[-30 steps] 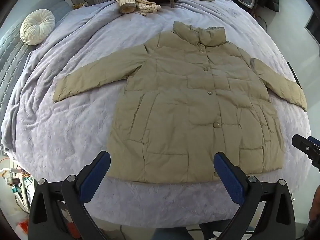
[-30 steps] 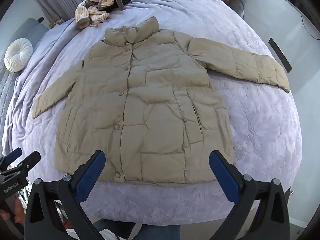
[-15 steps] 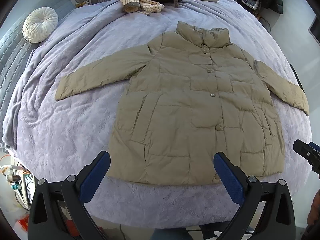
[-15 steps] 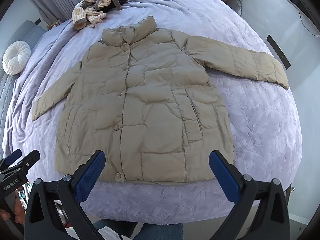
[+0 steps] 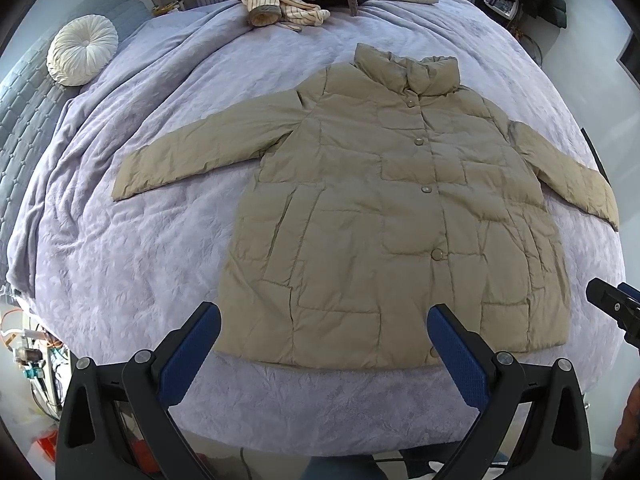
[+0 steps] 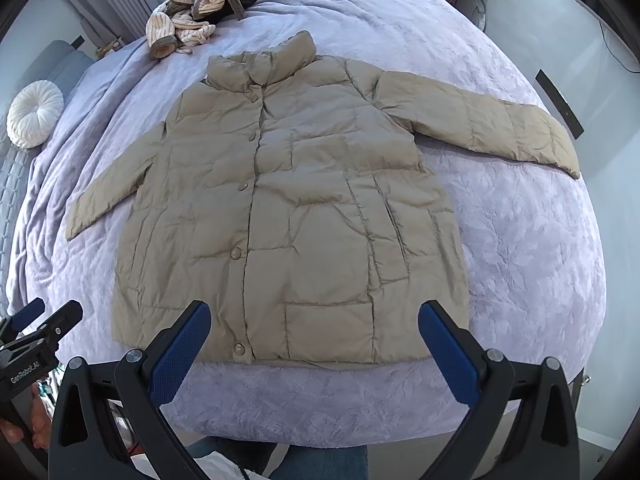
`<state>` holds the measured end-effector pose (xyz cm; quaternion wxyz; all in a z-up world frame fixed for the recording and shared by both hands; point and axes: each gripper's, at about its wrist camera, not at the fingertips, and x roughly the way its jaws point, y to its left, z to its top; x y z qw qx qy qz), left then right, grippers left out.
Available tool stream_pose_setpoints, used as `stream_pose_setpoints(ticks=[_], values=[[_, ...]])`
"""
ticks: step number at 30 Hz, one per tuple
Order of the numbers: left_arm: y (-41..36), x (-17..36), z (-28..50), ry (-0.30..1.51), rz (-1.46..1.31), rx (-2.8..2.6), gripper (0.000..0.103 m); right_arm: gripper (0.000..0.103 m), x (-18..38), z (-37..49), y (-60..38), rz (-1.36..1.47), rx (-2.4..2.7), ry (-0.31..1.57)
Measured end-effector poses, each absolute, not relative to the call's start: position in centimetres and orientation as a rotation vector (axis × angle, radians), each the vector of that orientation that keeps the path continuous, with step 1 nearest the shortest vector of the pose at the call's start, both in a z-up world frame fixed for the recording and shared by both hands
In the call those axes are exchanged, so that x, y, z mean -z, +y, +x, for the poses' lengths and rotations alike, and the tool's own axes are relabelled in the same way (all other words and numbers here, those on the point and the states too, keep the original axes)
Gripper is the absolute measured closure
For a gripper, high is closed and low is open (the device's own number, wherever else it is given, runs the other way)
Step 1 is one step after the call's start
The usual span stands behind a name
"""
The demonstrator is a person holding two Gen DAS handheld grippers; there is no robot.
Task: Fold large clothes
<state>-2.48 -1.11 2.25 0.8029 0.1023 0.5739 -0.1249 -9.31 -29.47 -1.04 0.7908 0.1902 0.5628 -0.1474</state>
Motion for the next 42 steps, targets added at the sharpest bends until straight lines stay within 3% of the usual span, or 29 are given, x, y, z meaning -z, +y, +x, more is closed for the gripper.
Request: stream_pose_setpoints(ticks=[42], values=[[-1.11, -2.42, -2.19, 1.232, 0.214, 0.264, 0.000, 0.000, 0.70, -8.93, -28.60, 0.399, 0.314, 1.217]])
